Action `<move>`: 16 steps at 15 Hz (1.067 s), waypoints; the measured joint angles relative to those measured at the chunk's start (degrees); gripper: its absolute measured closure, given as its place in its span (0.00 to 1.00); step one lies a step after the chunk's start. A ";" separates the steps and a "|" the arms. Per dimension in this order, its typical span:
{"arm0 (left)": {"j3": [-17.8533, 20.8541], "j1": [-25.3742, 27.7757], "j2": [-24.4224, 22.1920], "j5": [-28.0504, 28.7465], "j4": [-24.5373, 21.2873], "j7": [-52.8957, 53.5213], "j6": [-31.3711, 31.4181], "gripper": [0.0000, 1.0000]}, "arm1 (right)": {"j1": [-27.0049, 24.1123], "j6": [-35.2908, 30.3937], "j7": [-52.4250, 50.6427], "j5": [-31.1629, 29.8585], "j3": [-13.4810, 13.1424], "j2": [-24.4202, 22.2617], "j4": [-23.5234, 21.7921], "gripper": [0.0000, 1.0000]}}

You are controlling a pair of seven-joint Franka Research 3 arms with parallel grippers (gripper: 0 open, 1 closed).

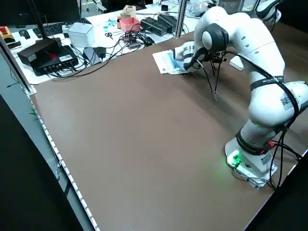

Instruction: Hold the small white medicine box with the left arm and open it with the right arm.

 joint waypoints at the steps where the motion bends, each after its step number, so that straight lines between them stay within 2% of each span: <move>1: -0.04 -0.69 0.24 -0.80 0.05 0.60 0.88 0.00 | 0.00 -0.01 0.00 0.00 0.00 0.03 0.08 0.99; 5: -0.10 -4.92 0.52 -4.46 0.23 2.28 6.65 0.00 | 0.00 -0.03 -0.03 0.01 -0.01 0.56 0.15 0.99; 9: -0.09 -8.43 0.97 -8.30 0.67 8.68 12.51 0.00 | 0.07 -0.60 -0.05 0.23 0.11 2.35 0.78 0.99; 13: -0.08 -9.49 2.78 -9.28 1.84 10.13 14.66 0.00 | 0.15 -2.81 -0.13 1.29 0.29 4.27 2.49 0.99; 14: -0.11 -9.94 3.79 -9.36 2.99 10.70 15.03 0.00 | 0.12 -5.82 -0.72 2.71 0.23 4.84 3.45 0.99; 16: -0.11 -10.62 4.47 -9.38 3.75 10.70 15.54 0.00 | 0.12 -7.50 -0.99 3.49 0.22 5.23 4.14 0.99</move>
